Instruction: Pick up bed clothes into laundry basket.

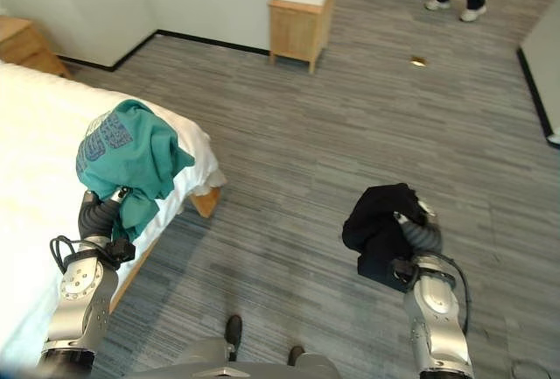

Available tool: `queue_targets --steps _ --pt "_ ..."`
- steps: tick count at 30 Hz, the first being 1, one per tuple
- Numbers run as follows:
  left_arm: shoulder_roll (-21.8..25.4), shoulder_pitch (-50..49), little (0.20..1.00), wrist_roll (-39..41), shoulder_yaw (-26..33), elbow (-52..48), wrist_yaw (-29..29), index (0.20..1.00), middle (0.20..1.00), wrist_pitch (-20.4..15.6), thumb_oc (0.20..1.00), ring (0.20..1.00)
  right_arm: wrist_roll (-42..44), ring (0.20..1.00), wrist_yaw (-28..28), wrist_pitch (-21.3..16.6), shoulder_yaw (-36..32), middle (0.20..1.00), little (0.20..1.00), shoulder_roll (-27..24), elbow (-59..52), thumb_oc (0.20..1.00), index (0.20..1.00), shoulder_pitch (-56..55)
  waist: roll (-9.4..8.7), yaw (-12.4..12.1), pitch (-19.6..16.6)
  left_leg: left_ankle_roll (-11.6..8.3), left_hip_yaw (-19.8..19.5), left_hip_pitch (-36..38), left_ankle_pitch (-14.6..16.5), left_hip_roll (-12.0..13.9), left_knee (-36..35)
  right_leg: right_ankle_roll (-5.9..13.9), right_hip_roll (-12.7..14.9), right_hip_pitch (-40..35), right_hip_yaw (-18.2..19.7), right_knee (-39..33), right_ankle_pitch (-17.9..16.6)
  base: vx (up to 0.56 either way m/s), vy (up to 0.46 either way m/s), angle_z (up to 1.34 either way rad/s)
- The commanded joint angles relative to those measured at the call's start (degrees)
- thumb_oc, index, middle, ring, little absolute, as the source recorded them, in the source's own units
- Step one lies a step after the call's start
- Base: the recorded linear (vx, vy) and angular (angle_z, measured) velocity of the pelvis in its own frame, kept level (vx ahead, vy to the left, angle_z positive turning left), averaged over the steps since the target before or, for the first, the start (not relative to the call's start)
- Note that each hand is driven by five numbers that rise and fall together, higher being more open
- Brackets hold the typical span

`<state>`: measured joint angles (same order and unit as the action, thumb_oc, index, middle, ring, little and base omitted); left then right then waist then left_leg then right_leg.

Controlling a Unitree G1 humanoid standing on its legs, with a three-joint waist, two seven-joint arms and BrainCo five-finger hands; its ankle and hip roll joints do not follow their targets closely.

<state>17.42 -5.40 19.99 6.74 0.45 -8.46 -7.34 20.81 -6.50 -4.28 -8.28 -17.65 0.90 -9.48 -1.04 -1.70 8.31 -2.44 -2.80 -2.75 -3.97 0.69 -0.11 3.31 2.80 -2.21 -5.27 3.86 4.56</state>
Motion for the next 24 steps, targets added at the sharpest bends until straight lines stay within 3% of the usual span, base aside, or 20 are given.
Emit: queue_targets --steps 1,8,11,12,15,16,17,18,19,20,24 --pt "3.25 2.77 0.2 1.23 3.33 -3.71 0.59 0.2 0.2 -4.73 0.2 0.2 0.9 0.2 1.75 -4.17 -0.4 0.2 0.2 -0.67 -3.06 0.2 0.2 2.96 -1.72 -0.8 -0.95 1.77 2.1 -1.62 2.21 -3.88 1.74 0.28 -1.71 -2.42 -0.75 -7.29 -4.04 0.08 0.048 -0.45" --pt "3.74 -1.84 0.2 1.47 9.55 -1.27 -1.81 0.2 0.2 -4.68 0.2 0.2 0.84 0.2 1.98 -3.73 0.62 0.2 0.2 0.4 -2.93 0.2 0.2 4.76 -1.18 -2.34 -2.21 3.09 2.95 1.7 2.89 -4.17 -0.91 1.07 -0.55 -2.94 0.72 -6.71 -3.71 0.1 0.098 -0.15" --pt "4.44 -2.19 0.2 0.94 10.31 -0.61 -2.5 0.2 0.2 -4.33 0.2 0.2 0.71 0.2 2.03 -3.78 1.33 0.2 0.2 0.53 -3.03 0.2 0.2 5.49 -0.69 -3.01 -2.22 3.64 2.38 2.29 3.95 -4.59 -1.06 1.87 0.65 -2.52 0.82 -3.64 -2.02 0.12 0.143 -0.04" --pt "5.08 -1.85 0.2 0.41 10.35 0.1 -2.55 0.2 0.2 -4.08 0.2 0.2 0.35 0.2 2.34 -3.67 2.09 0.2 0.2 0.58 -3.35 0.2 0.2 6.25 0.25 -3.23 -1.48 4.66 2.23 3.04 4.47 -4.66 -1.1 3.13 1.92 1.13 0.71 5.26 -2.25 0.06 0.157 -0.09" --pt "6.02 -0.59 0.2 -0.35 9.5 0.68 -2.76 0.2 0.2 -3.97 0.2 0.2 -0.41 0.2 2.47 -3.88 3.94 0.2 0.2 0.92 -3.46 0.2 0.2 8.03 1.39 -2.99 0.72 6.21 2.76 4.6 5.64 -4.53 -0.92 5.08 4.76 8.78 -1.57 20.85 -7.81 0.13 0.184 -0.22" --pt "6.22 -0.18 0.2 -0.43 8.82 0.53 -2.49 0.2 0.2 -4.23 0.2 0.2 -0.37 0.2 2.92 -3.67 4.46 0.2 0.2 1.16 -3.55 0.2 0.2 8.12 2.01 -1.92 1.17 6.06 2.28 6.63 6.37 -3.88 -1.54 4.57 5.46 12.93 -3.75 20.51 -8.12 0.33 0.092 -0.27" --pt "6.23 0.1 0.2 -0.13 8.5 0.19 -2.38 0.2 0.2 -4.32 0.2 0.2 -0.17 0.2 3.15 -3.64 4.74 0.2 0.2 1.14 -3.88 0.2 0.2 8.1 2.02 -1.13 1.25 5.68 1.73 7.86 6.66 -3.74 -2.05 4.01 5.01 14.67 -4.42 17.5 -7.68 0.55 -0.032 -0.05" --pt "6.33 1.01 0.2 0.46 7.96 0.09 -2.05 0.2 0.2 -4.31 0.2 0.2 0.91 0.2 2.98 -3.64 4.58 0.2 0.2 0.98 -3.67 0.2 0.2 7.7 1.72 0.49 1.21 4.85 0.12 10.28 7.81 -3.6 -3.46 3.7 3.39 15.66 -4.6 9.6 -7.58 0.41 -0.083 0.18" --pt "6.37 1.05 0.2 0.48 7.93 0.16 -2.05 0.2 0.2 -4.33 0.2 0.2 0.95 0.2 2.98 -3.68 4.58 0.2 0.2 0.97 -3.62 0.2 0.2 7.71 1.97 0.58 1.24 4.76 -0.02 10.53 7.92 -3.27 -3.63 3.65 3.07 15.12 -4.88 8.94 -7.72 0.62 -0.172 0.4" --pt "6.62 2.31 0.2 0.09 7.15 1.08 -1.95 0.2 0.2 -3.89 0.2 0.2 1.59 0.2 2.39 -4.06 4.5 0.2 0.2 1.12 -3.65 0.2 0.2 7.25 1.1 2.44 1.29 3.85 -2.16 13.77 9.32 -3.19 -4.25 4.45 1.03 18.3 -3.11 -1.19 -10.46 0.5 -0.131 0.46" --pt "6.58 2.92 0.2 -0.35 6.73 1.23 -1.96 0.2 0.2 -3.82 0.2 0.2 1.54 0.2 2.18 -3.87 4.21 0.2 0.2 1.24 -4.26 0.2 0.2 6.7 1.33 3.35 0.92 2.93 -3.09 15.54 10.53 -1.98 -4.12 5.06 0.87 16.96 -4.7 -3.8 -12.25 0.38 -0.098 0.6"
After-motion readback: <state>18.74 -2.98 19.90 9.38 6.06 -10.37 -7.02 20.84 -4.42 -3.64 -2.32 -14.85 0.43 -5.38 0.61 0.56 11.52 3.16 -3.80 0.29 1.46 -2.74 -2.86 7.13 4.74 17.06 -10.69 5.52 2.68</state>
